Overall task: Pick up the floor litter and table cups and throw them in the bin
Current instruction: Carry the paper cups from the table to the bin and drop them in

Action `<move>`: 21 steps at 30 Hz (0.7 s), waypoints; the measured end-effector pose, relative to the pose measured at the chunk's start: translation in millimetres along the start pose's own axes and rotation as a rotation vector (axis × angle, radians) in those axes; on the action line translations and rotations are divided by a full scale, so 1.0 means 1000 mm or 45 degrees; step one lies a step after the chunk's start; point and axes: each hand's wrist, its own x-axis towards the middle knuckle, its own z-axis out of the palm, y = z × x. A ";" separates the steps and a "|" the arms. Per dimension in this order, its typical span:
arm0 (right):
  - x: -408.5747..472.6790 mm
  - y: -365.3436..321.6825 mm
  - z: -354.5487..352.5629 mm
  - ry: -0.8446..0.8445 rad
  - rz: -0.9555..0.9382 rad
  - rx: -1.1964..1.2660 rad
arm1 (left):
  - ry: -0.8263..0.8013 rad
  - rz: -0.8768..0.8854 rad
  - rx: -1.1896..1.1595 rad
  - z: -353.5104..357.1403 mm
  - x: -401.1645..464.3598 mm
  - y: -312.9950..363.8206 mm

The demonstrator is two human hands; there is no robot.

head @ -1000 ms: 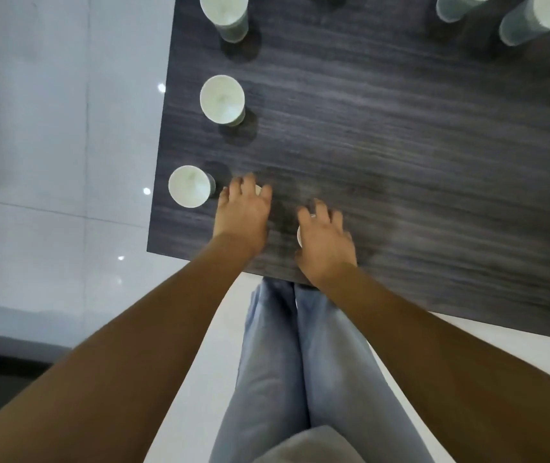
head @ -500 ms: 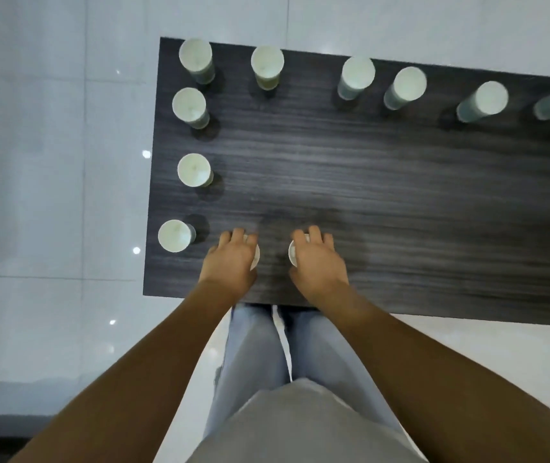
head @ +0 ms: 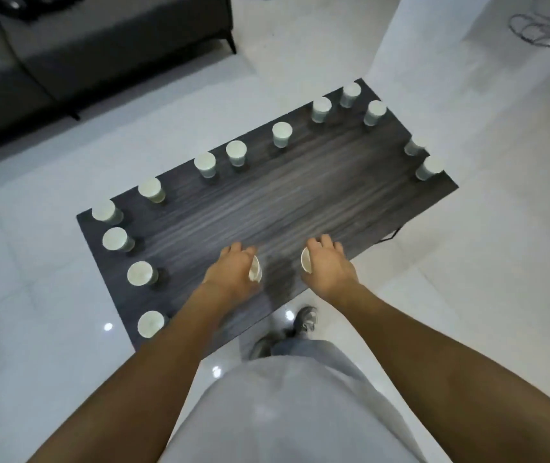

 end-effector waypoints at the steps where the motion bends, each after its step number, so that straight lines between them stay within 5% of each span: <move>1: -0.012 0.013 -0.007 0.035 0.051 0.036 | 0.002 0.043 0.030 -0.004 -0.002 0.015; 10: -0.116 0.171 -0.054 0.372 0.516 0.331 | -0.033 0.498 0.342 -0.006 -0.002 0.211; 21: -0.233 0.437 -0.087 0.526 0.851 0.511 | -0.063 0.960 0.626 0.099 0.004 0.534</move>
